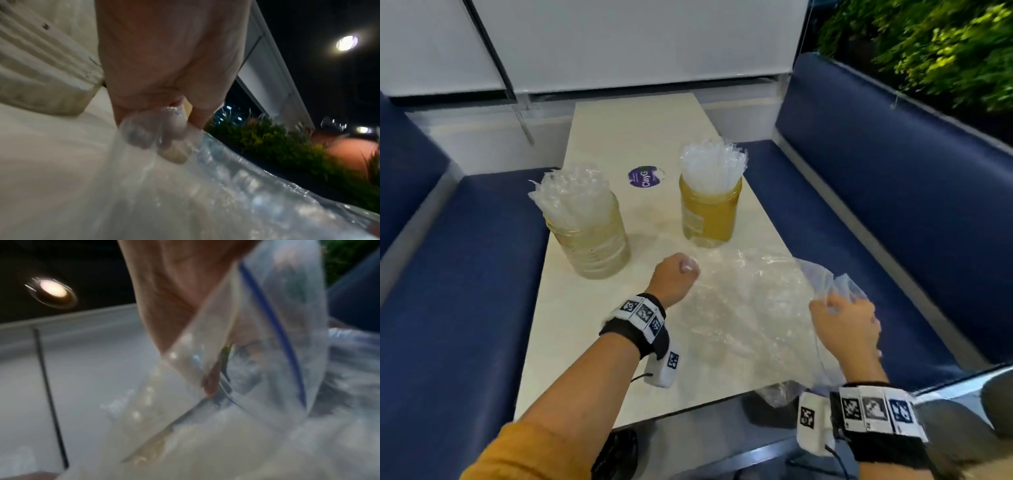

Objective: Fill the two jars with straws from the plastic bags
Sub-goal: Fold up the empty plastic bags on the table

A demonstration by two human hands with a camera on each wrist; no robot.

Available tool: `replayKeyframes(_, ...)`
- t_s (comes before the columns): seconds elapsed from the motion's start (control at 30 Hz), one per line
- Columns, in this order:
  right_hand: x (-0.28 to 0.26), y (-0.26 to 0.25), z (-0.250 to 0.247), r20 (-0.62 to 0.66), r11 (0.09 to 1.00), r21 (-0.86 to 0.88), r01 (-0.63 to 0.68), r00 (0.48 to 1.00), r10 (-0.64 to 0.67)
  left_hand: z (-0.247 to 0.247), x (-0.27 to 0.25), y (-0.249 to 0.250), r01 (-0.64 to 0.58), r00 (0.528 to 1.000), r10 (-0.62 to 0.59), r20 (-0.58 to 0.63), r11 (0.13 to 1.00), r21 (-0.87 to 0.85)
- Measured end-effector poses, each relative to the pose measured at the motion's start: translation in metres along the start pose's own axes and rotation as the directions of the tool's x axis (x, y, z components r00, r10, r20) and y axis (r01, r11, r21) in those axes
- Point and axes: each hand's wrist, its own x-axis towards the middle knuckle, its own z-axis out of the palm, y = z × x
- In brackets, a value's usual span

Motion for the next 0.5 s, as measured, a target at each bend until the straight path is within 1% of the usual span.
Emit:
replayKeyframes(0.03, 0.006, 0.013, 0.012, 0.066, 1.000, 0.013, -0.002, 0.998, 0.002, 0.011, 0.004, -0.006, 0.050, 0.997, -0.052, 0.058, 0.998, 0.041)
replayKeyframes(0.07, 0.008, 0.022, 0.021, 0.120, 1.000, 0.021, 0.009, 0.993, -0.012, 0.019, 0.004, -0.010, 0.110, 0.986, -0.115, 0.119, 0.993, 0.046)
replayKeyframes(0.1, 0.010, 0.029, 0.029, 0.150, 1.000, -0.007, 0.026, 0.988, -0.025, 0.025, 0.003, -0.013, 0.162, 0.971, -0.165, 0.171, 0.986, 0.034)
replayKeyframes(0.17, 0.009, 0.034, 0.033, 0.129, 0.996, -0.034, 0.078, 0.989, -0.073, 0.035, -0.002, -0.016, 0.247, 0.943, -0.234, 0.235, 0.969, -0.029)
replayKeyframes(0.23, 0.008, 0.031, 0.031, 0.133, 0.994, 0.023, 0.110, 0.985, -0.112, 0.041, -0.008, -0.014, 0.306, 0.930, -0.271, 0.247, 0.945, -0.116)
replayKeyframes(0.27, 0.009, 0.025, 0.027, 0.166, 0.991, 0.073, 0.116, 0.978, -0.127, 0.041, -0.011, -0.013, 0.311, 0.931, -0.269, 0.246, 0.938, -0.151)
replayKeyframes(0.33, 0.011, 0.011, 0.018, 0.258, 0.977, 0.198, 0.078, 0.958, -0.128, 0.037, -0.018, -0.010, 0.285, 0.935, -0.233, 0.267, 0.942, -0.177)
replayKeyframes(0.4, 0.010, -0.001, 0.010, 0.323, 0.927, 0.374, -0.045, 0.943, -0.084, 0.024, -0.024, -0.008, 0.248, 0.936, -0.169, 0.308, 0.939, -0.238)
replayKeyframes(0.43, 0.008, -0.007, 0.005, 0.335, 0.870, 0.478, -0.123, 0.941, -0.051, 0.016, -0.027, -0.008, 0.241, 0.934, -0.134, 0.331, 0.920, -0.310)
replayKeyframes(0.47, 0.008, -0.009, 0.003, 0.351, 0.787, 0.586, -0.193, 0.936, -0.032, 0.006, -0.029, -0.006, 0.236, 0.934, -0.092, 0.345, 0.884, -0.404)
replayKeyframes(0.5, 0.006, -0.012, -0.002, 0.380, 0.707, 0.658, -0.258, 0.925, -0.015, -0.004, -0.032, -0.003, 0.234, 0.935, -0.052, 0.352, 0.836, -0.497)
